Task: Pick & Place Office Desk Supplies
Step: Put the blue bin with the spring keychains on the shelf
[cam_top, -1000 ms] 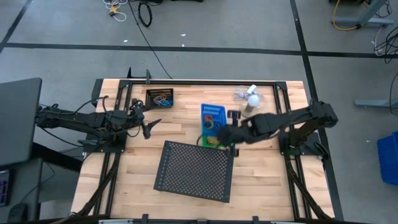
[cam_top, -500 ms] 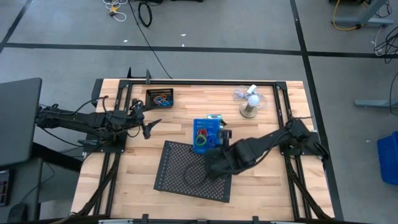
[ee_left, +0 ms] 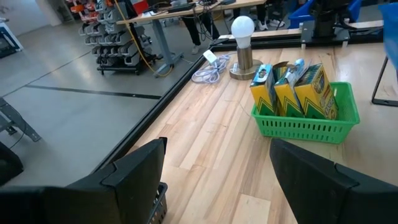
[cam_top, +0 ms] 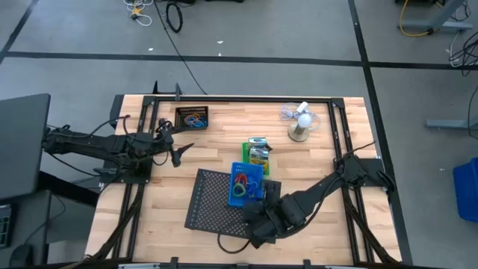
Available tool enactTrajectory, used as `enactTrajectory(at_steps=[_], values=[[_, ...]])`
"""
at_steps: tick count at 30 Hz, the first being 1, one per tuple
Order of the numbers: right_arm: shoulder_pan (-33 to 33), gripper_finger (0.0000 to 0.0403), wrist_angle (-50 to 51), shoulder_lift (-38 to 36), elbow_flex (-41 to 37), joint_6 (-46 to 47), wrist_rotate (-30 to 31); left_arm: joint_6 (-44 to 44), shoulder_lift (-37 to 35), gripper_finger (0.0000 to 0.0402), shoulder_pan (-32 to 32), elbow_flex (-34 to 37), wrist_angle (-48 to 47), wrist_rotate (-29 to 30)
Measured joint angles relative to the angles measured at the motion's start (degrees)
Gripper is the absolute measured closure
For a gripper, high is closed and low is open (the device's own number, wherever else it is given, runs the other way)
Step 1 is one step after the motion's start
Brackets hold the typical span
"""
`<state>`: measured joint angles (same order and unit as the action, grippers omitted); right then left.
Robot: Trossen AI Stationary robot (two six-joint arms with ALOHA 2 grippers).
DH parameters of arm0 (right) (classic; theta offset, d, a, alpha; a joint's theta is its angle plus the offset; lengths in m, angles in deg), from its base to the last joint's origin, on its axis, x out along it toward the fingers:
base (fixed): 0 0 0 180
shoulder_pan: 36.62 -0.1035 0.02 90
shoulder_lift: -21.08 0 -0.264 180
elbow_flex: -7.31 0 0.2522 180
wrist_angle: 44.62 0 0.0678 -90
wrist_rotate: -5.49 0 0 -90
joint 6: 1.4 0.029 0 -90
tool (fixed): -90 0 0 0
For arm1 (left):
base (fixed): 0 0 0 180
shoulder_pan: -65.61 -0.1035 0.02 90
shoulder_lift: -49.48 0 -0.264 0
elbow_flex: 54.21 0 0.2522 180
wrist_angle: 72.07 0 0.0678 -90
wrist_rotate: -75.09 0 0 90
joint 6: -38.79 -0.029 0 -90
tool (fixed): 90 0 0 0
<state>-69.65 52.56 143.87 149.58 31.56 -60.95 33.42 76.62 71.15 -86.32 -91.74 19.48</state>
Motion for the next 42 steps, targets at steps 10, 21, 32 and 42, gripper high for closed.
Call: enactTrajectory(at_steps=[10,21,32,42], values=[[-1.0,0.0397,-5.7,0.3,0.0,-3.6,-7.1,-0.1,0.0,0.0099,0.0,0.0,-0.4,-0.6],[-0.4,0.0397,-9.6,0.7,-0.2,-5.2,-15.0,-0.2,0.0,0.0099,0.0,0.0,-0.4,-1.6],[0.3,0.0359,-10.0,0.7,-0.2,-6.6,-14.8,-0.1,0.0,0.0099,0.0,0.0,-0.3,-2.2],[0.4,0.0295,-12.2,0.7,-0.2,-11.4,-14.6,-1.2,0.0,0.0099,0.0,0.0,0.5,-3.5]])
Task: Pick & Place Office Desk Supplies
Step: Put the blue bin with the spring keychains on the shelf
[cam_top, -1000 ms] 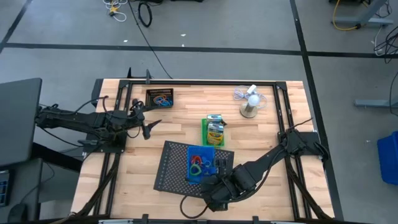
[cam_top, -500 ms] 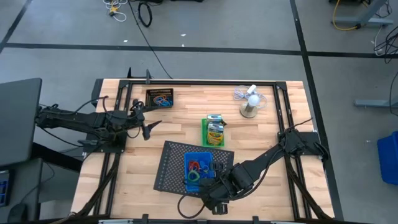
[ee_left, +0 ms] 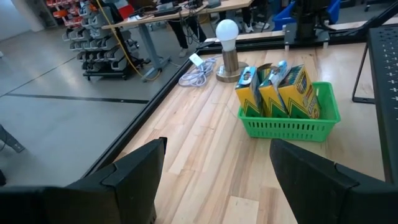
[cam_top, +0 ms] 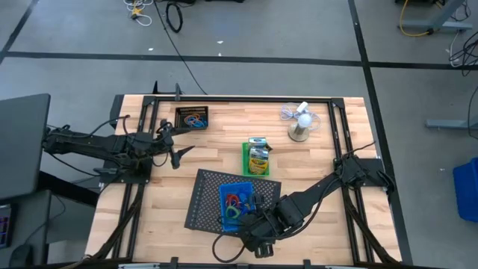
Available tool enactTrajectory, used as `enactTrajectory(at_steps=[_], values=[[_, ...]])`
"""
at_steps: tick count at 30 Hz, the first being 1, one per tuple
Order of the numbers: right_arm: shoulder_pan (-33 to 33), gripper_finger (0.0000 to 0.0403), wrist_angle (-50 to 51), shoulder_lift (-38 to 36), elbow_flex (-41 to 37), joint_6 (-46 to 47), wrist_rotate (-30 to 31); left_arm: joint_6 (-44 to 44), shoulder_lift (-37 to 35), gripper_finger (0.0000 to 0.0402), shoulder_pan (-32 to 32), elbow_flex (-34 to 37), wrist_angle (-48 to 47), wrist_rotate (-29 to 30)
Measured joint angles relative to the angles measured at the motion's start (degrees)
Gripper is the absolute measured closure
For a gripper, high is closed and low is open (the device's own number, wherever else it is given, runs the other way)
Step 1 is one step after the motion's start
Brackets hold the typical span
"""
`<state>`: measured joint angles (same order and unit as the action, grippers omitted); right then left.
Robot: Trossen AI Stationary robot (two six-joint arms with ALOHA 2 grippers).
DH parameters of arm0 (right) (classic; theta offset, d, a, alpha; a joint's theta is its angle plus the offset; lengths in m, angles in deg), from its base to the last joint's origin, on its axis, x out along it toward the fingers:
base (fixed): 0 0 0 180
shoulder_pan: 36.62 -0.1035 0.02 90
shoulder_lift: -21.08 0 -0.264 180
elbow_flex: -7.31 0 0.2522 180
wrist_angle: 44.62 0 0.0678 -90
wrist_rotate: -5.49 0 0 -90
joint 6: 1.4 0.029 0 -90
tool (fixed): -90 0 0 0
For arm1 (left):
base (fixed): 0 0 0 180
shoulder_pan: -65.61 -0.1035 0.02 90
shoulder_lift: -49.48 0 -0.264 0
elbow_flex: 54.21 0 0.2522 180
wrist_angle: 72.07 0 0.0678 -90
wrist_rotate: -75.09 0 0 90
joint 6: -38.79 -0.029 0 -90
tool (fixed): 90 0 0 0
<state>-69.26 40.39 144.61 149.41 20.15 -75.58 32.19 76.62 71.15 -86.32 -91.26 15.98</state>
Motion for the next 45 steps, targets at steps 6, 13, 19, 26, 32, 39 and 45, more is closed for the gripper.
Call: enactTrajectory(at_steps=[6,13,19,26,32,39,45], values=[[0.0,0.0254,-2.4,0.0,0.0,-3.5,0.5,-0.3,0.0,0.0099,0.0,0.0,0.0,-0.2],[0.3,0.0223,-2.5,-0.4,0.0,-8.2,8.6,-0.4,0.0,0.0099,0.1,0.0,0.6,-1.4],[1.4,0.0229,1.3,-3.6,0.0,-11.1,18.4,0.0,0.0,0.0099,0.1,0.0,0.6,-3.1],[2.6,0.0229,2.3,-7.7,0.0,-12.6,18.4,0.4,0.0,0.0099,0.0,0.0,0.5,-3.8],[3.3,0.0235,3.7,-7.8,0.0,-13.3,21.3,0.5,0.0,0.0099,0.0,0.0,0.6,-4.0],[8.1,0.0361,14.4,-7.8,-1.8,-9.2,20.6,1.2,0.0,0.0099,0.0,0.0,0.6,-4.2],[11.7,0.039,15.2,-8.2,-8.5,-12.3,19.3,1.9,0.0,0.0099,0.0,0.0,0.6,-5.5]])
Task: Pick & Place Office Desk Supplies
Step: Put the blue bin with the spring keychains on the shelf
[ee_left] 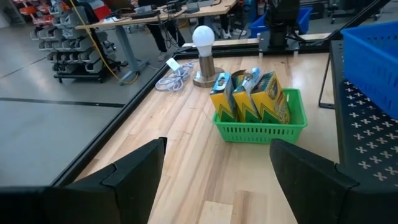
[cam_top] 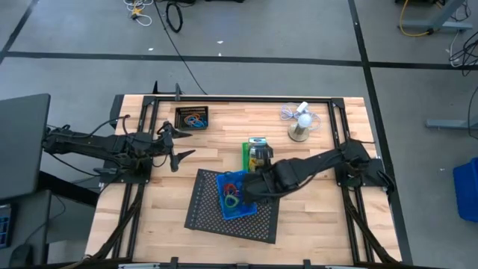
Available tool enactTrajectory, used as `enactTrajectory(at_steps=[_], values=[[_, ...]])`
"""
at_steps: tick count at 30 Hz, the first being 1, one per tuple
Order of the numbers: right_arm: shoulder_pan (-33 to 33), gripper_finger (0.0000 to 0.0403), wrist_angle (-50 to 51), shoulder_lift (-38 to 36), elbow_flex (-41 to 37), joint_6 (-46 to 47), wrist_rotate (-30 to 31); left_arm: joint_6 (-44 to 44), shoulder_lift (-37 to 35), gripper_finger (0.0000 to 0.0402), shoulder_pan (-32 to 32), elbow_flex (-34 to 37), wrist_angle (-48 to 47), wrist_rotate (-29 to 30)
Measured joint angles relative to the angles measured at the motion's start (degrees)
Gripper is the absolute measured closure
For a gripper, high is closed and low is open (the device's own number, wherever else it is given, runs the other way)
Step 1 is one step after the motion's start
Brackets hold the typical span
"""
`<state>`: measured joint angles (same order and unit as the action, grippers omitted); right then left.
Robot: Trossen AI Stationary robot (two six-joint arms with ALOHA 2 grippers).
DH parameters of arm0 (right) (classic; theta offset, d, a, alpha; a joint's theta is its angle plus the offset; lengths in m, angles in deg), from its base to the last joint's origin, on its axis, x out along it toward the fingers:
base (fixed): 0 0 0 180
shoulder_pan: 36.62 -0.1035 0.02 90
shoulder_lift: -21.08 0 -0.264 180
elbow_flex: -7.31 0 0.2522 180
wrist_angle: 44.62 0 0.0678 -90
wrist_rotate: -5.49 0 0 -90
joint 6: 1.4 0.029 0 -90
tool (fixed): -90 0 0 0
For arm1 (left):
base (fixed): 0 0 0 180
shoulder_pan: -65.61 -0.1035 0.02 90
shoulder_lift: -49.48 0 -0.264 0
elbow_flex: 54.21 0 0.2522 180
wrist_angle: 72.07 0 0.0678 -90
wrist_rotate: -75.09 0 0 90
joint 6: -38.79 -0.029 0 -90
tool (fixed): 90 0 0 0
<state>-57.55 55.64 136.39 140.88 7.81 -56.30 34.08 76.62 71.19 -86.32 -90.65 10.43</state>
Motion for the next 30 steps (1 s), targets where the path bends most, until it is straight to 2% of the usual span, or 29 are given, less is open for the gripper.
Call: enactTrajectory(at_steps=[4,8,13,19,21,24,30], values=[[1.2,0.0399,-4.2,-2.6,-3.4,-2.7,1.4,-0.2,0.0,0.0099,0.0,0.0,0.0,0.0],[1.6,0.04,-6.6,-5.2,-3.5,-4.8,2.0,-0.2,0.0,0.0099,0.0,0.0,0.0,0.0],[6.6,0.0401,-11.1,-5.7,-3.6,-11.2,-7.6,-0.3,0.0,0.0099,0.0,0.0,0.2,0.0],[13.5,0.0402,-18.5,-5.7,-5.6,-18.1,-14.6,-0.2,0.0,0.0099,0.0,0.0,0.2,0.1],[15.1,0.0402,-20.4,-5.6,-7.2,-19.8,-19.9,0.1,0.0,0.0099,0.0,0.0,0.2,0.1],[15.8,0.0402,-24.7,-5.6,-9.6,-21.3,-24.9,0.3,0.0,0.0099,0.0,0.0,0.2,0.0],[15.4,0.0402,-25.5,-5.6,-11.5,-21.9,-29.0,0.4,0.0,0.0099,0.0,0.0,0.2,0.0]])
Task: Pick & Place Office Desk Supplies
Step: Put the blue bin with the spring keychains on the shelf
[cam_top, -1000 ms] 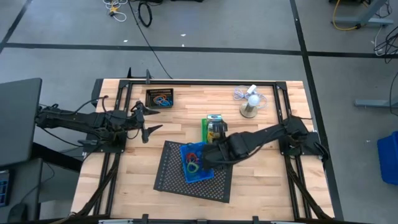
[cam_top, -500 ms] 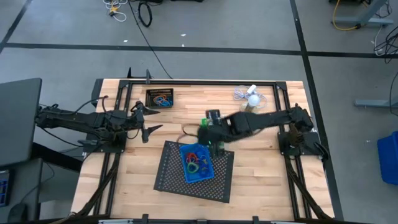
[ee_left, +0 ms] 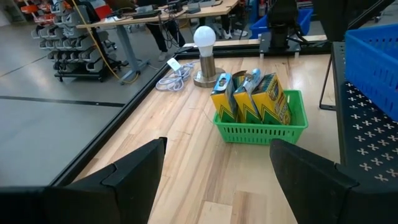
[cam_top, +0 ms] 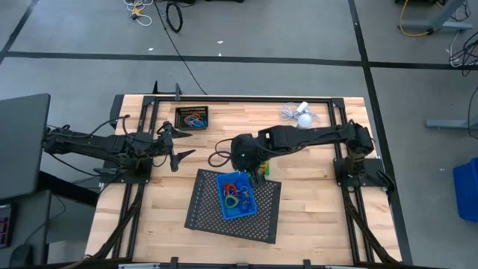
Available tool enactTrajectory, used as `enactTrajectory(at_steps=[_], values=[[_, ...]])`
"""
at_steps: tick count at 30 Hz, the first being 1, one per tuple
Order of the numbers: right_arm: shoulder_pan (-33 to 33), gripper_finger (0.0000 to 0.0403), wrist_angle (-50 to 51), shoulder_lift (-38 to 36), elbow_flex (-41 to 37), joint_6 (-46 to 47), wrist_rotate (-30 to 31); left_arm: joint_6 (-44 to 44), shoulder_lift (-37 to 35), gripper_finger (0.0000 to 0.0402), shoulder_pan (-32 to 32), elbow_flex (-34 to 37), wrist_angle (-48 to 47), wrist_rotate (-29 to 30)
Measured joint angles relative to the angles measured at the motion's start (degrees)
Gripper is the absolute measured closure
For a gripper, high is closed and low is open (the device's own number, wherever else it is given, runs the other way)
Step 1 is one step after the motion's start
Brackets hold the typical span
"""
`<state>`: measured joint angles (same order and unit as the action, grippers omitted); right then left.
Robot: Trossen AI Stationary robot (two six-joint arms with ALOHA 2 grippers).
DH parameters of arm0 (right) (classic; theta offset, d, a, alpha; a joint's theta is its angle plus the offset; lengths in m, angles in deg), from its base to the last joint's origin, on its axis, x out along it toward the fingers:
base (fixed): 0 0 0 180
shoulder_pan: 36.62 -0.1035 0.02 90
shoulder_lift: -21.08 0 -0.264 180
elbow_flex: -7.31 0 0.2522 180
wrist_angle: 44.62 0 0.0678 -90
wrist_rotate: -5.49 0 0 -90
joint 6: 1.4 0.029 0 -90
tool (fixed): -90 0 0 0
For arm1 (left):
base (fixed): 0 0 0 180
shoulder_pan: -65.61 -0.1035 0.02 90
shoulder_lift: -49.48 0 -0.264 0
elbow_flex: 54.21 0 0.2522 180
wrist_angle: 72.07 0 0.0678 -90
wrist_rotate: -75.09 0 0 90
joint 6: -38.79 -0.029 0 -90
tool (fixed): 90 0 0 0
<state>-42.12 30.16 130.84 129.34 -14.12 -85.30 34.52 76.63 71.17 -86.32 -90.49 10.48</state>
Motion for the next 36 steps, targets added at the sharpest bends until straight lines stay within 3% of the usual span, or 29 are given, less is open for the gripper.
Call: enactTrajectory(at_steps=[11,20,27,30,36], values=[[-0.6,0.0403,1.1,0.0,0.0,0.4,-8.7,0.4,0.0,0.0099,0.0,0.0,0.0,0.0],[-2.1,0.0403,2.2,0.0,0.0,3.5,-9.5,-0.3,0.0,0.0099,0.0,0.0,0.0,0.0],[-2.8,0.0403,5.6,0.0,2.6,5.9,3.3,-0.4,0.0,0.0099,0.0,0.0,0.0,-0.1],[-4.1,0.0403,7.2,0.0,4.2,6.7,8.2,0.2,0.0,0.0099,0.1,0.0,0.1,-5.9],[-8.6,0.0403,8.3,0.0,5.3,9.4,13.7,4.6,0.9,0.0099,0.1,0.0,3.9,-25.9]])
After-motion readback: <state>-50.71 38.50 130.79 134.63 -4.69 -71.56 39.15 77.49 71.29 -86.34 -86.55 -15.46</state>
